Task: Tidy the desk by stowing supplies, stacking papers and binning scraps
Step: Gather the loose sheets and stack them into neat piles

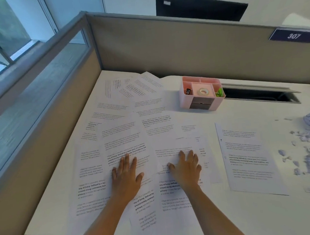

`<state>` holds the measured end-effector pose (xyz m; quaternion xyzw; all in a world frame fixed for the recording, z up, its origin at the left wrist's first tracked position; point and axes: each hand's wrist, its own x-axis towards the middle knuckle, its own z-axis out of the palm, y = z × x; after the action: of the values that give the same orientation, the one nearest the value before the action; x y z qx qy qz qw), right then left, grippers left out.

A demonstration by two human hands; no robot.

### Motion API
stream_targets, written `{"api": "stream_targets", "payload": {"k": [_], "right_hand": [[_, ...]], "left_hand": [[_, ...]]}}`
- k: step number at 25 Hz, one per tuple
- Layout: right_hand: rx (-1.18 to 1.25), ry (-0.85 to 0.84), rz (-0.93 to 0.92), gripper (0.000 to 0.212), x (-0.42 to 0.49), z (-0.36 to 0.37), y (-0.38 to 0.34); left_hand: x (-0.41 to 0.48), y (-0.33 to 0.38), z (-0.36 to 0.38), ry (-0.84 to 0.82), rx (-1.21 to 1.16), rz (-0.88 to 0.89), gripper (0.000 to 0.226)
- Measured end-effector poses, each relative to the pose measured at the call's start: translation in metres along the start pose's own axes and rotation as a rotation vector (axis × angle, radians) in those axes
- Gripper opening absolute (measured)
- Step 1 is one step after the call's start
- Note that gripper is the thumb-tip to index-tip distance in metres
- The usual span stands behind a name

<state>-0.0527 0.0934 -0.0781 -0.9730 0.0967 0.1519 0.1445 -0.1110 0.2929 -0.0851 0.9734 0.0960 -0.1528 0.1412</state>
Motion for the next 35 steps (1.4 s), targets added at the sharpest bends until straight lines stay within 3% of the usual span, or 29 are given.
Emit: {"api": "stream_targets", "payload": {"k": [7,12,17,21,24,28,35], "right_hand": [[0.017,-0.022,0.034,0.065,-0.003,0.002,-0.006],[0.171,0.002,0.051,0.055,0.003,-0.008,-0.006],[0.288,0.035,0.072,0.059,0.005,-0.015,0.003],[0.205,0.124,0.131,0.063,0.002,-0.018,0.014],[0.160,0.130,0.188,0.079,0.001,-0.018,0.019],[0.169,0.097,0.217,0.094,0.004,-0.017,0.020],[0.152,0.028,0.201,0.096,0.013,-0.022,0.019]], "left_hand": [[-0.009,0.012,0.010,0.020,0.034,0.092,0.069],[-0.018,0.035,0.016,0.024,0.030,0.191,0.063],[-0.014,0.052,0.007,0.069,-0.126,0.330,0.050],[-0.002,0.048,-0.008,0.223,-0.132,0.170,0.048],[0.005,0.039,-0.013,0.137,-0.101,-0.064,0.057],[-0.001,0.042,-0.008,0.015,-0.044,-0.050,0.064],[-0.009,0.073,0.005,-0.041,-0.023,0.066,0.067]]}}
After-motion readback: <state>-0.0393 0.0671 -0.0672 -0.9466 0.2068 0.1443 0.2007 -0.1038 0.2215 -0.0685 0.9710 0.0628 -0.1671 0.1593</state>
